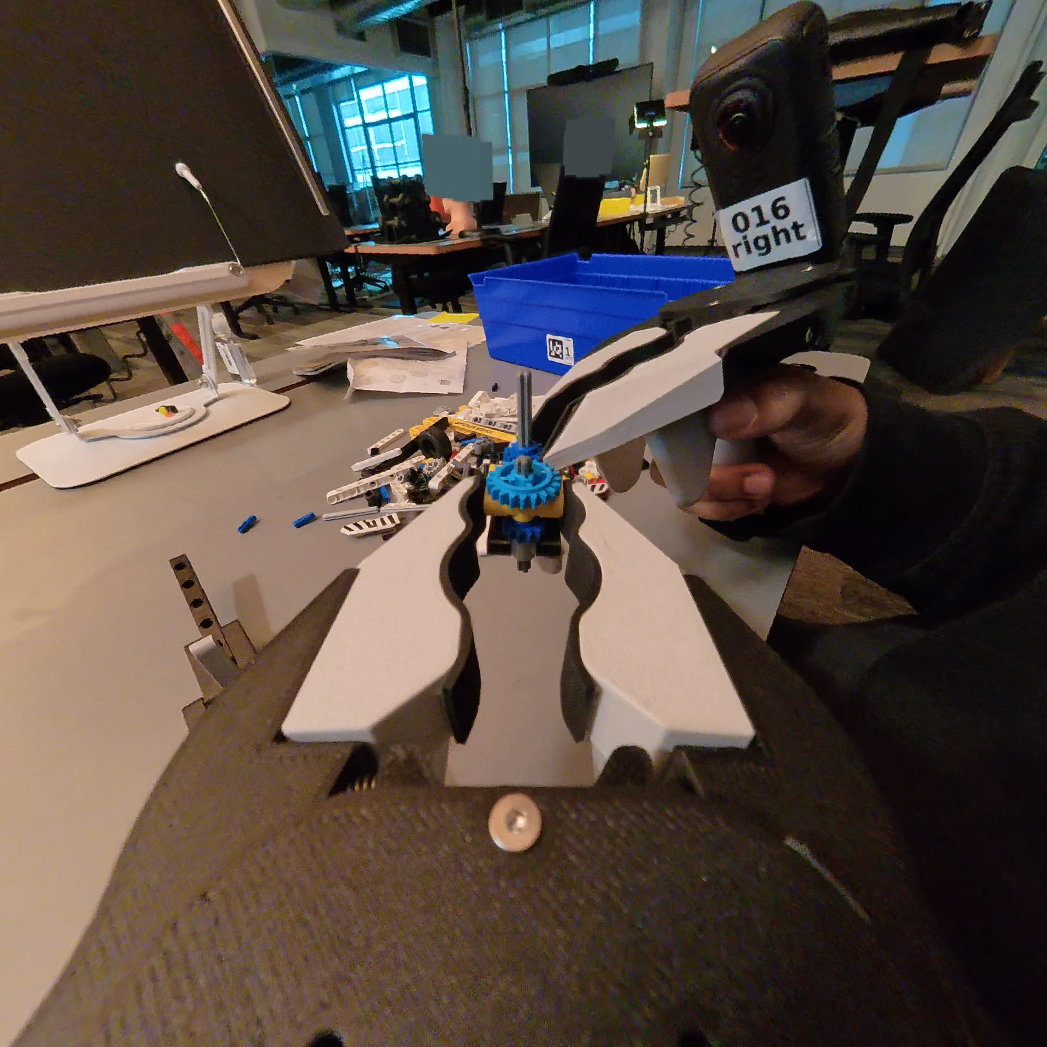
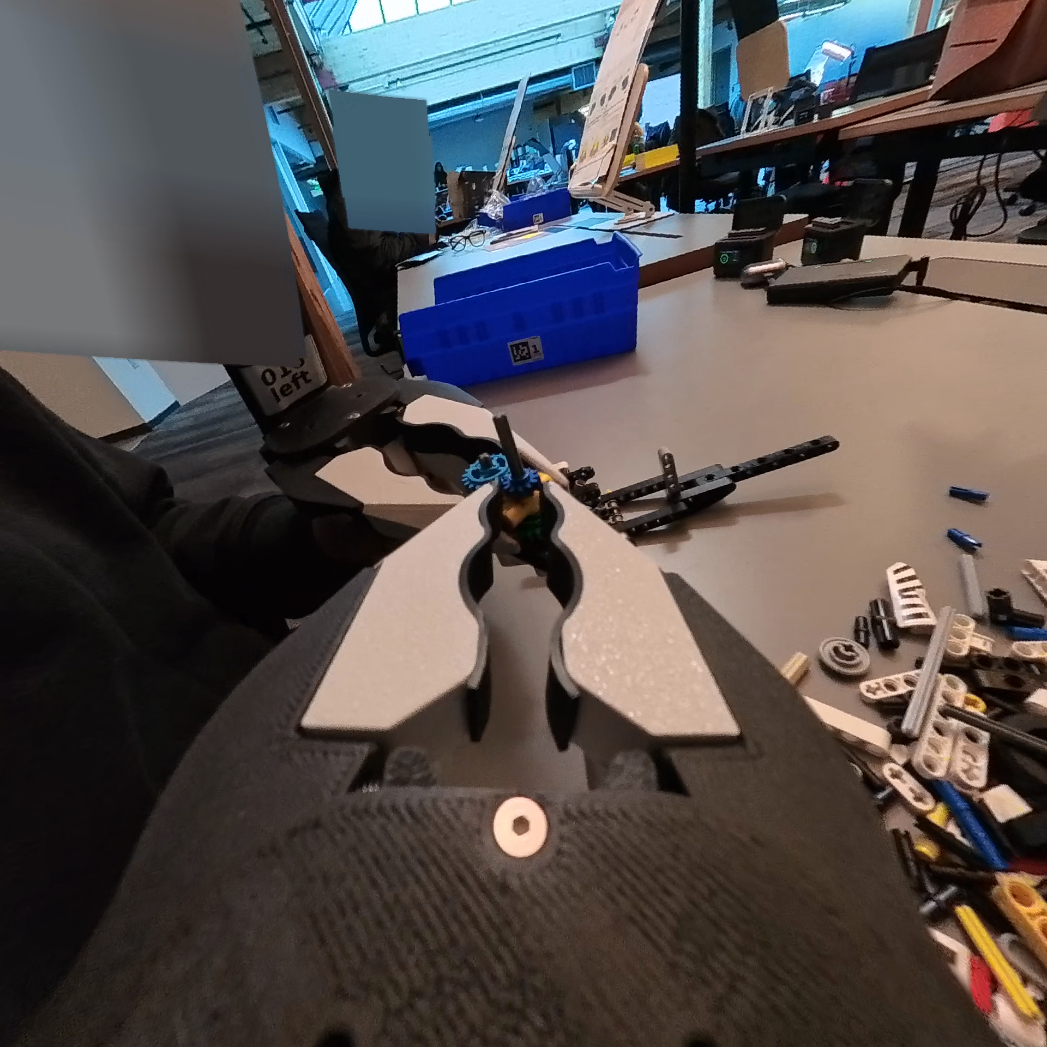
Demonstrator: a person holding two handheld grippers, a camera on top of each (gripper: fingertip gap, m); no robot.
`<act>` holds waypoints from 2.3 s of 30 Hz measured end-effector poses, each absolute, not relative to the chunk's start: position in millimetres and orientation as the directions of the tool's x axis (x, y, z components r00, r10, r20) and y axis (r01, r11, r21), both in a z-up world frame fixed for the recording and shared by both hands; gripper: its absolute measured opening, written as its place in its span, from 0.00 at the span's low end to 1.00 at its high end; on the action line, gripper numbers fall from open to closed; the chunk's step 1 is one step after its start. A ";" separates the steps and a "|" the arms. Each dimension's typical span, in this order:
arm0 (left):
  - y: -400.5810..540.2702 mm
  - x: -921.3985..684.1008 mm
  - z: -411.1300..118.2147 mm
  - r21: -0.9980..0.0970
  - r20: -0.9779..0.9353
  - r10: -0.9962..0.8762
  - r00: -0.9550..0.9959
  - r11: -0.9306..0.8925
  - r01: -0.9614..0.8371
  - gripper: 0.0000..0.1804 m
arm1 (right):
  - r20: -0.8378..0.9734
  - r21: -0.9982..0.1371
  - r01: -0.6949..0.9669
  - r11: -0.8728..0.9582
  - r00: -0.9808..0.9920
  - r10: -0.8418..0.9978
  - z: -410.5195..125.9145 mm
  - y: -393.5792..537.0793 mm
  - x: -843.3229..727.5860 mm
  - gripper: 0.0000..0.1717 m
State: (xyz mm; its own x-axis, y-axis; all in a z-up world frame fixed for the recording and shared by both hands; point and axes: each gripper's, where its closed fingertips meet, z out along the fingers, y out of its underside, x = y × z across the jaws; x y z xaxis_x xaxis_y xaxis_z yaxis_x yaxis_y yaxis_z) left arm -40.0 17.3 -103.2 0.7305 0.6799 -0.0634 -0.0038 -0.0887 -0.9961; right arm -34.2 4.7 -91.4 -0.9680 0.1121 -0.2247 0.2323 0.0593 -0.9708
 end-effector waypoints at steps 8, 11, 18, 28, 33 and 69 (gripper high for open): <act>17.5 -42.5 -112.4 -0.989 -0.053 0.679 0.732 -0.135 0.054 0.14 | -0.217 -0.973 0.225 0.046 -0.967 0.134 -92.6 3.7 -37.4 0.05; 18.5 -42.4 -116.3 -0.986 -0.029 0.673 0.739 -0.141 0.090 0.14 | -0.223 -0.974 0.226 0.001 -0.965 0.141 -86.9 3.4 -38.2 0.05; 20.9 -43.5 -121.5 -0.979 -0.023 0.677 0.735 -0.165 0.120 0.14 | -0.206 -0.979 0.203 -0.034 -0.963 0.171 -76.6 5.9 -39.8 0.05; 22.6 -45.0 -131.7 -0.961 -0.047 0.688 0.724 -0.229 0.155 0.14 | -0.349 -0.937 0.320 -0.141 -0.828 0.440 -71.7 89.9 -115.9 0.05; 22.1 -47.7 -133.7 -0.956 -0.067 0.704 0.707 -0.248 0.157 0.14 | -0.334 -0.864 0.502 0.043 -0.635 0.697 -149.4 135.4 -159.9 0.06; -7.3 -67.6 -130.7 -0.947 0.205 0.774 0.600 0.001 0.323 0.13 | -0.150 -0.879 0.256 0.402 -0.949 0.277 -160.4 7.7 -51.7 0.01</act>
